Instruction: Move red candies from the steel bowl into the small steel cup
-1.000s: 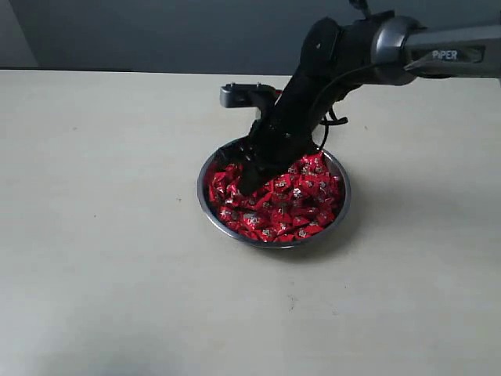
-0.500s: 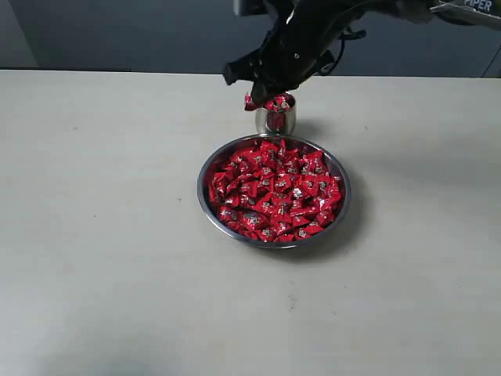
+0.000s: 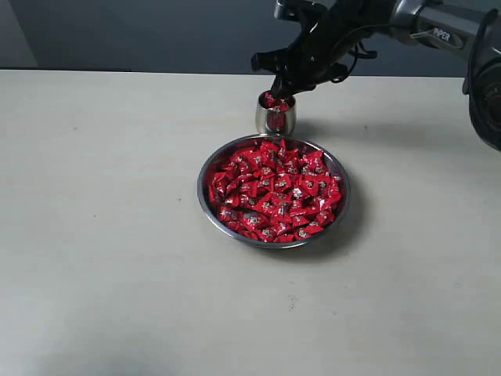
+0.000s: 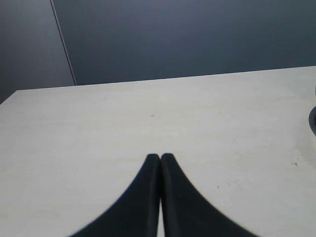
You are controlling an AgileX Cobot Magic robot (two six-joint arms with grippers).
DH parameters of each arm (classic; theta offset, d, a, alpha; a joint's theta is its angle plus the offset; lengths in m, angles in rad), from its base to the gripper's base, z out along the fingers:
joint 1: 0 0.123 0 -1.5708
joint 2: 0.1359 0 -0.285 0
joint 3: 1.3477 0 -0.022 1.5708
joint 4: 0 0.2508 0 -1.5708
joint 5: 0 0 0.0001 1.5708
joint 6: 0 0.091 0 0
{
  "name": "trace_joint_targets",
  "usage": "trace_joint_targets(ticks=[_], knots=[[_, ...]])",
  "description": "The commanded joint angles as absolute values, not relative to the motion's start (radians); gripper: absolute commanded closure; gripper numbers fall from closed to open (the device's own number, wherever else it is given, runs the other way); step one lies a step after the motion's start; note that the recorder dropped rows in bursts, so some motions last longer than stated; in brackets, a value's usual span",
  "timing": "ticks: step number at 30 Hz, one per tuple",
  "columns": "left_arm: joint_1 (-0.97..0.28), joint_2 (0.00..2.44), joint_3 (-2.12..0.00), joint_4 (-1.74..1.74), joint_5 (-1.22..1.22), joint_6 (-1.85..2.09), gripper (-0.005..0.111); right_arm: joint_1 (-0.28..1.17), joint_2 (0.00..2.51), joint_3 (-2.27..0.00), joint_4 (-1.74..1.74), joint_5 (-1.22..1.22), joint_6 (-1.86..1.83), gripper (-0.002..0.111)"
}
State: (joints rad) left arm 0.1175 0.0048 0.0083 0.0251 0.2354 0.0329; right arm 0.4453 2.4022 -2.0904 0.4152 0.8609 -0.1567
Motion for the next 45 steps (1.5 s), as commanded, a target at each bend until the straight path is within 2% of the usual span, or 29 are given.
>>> trace_joint_targets(ticks=[1, 4, 15, 24, 26, 28, 31, 41, 45], knots=[[0.120, 0.000, 0.000, 0.027, 0.231, 0.029, 0.106, 0.439, 2.401, -2.101, 0.415, 0.872, -0.157, 0.079], [0.120, 0.000, 0.000, 0.027, 0.231, 0.029, 0.106, 0.439, 2.397, -2.112, 0.408, 0.888, -0.157, 0.076], [0.120, 0.000, 0.000, 0.027, 0.231, 0.029, 0.106, 0.439, 2.397, -2.240, 0.408, 1.041, -0.157, 0.076], [0.120, 0.000, 0.000, 0.027, 0.231, 0.029, 0.106, 0.441, 2.375, -2.250, 0.412, 1.105, -0.157, 0.076], [0.120, 0.000, 0.000, 0.027, 0.231, 0.029, 0.106, 0.441, 2.363, -2.250, 0.417, 1.113, -0.157, 0.081], [0.120, 0.000, 0.000, 0.027, 0.231, 0.029, 0.106, 0.441, 2.354, -2.250, 0.430, 1.121, -0.157, 0.090], [0.120, 0.000, 0.000, 0.027, 0.231, 0.029, 0.106, 0.441, 2.336, -2.250, 0.430, 1.134, -0.168, 0.109], [0.120, 0.000, 0.000, 0.027, 0.231, 0.029, 0.106, 0.460, 2.260, -2.243, 0.432, 1.221, -0.187, 0.109], [0.120, 0.000, 0.000, 0.027, 0.231, 0.029, 0.106, 0.553, 2.139, -2.055, 0.408, 1.139, -0.277, 0.109]])
